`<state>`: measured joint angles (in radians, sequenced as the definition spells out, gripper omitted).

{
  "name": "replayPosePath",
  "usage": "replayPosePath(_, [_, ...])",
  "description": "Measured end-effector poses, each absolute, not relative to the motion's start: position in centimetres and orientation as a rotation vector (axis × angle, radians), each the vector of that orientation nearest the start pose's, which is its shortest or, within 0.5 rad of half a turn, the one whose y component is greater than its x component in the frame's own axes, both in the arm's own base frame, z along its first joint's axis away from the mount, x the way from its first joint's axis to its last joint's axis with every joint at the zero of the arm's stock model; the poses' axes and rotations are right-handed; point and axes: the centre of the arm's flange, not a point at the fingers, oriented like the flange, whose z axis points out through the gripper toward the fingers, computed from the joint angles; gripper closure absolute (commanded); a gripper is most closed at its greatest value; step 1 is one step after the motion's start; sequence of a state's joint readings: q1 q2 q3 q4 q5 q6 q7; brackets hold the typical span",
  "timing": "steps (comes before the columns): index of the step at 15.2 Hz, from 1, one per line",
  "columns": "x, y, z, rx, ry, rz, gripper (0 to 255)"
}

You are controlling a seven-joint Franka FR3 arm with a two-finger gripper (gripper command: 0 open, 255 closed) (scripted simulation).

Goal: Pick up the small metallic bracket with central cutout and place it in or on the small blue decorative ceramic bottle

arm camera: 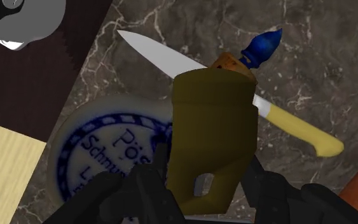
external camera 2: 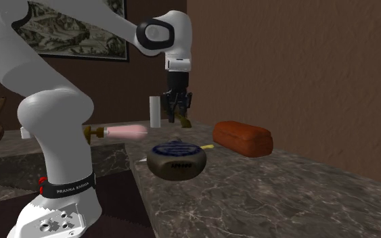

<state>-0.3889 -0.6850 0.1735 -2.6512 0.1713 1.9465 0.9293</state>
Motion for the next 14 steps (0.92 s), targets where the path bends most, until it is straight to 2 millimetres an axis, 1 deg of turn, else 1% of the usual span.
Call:
replayPosePath(1, [32.7,-7.2,44.7,-2.517,1.815,0.059,255])
replayPosePath(3, [30.9,-9.5,44.5,-2.516,1.815,0.06,255])
replayPosePath(5, [30.4,-10.7,44.0,-2.517,1.814,0.06,255])
replayPosePath(14, [30.2,-11.0,39.5,-2.518,1.813,0.061,255])
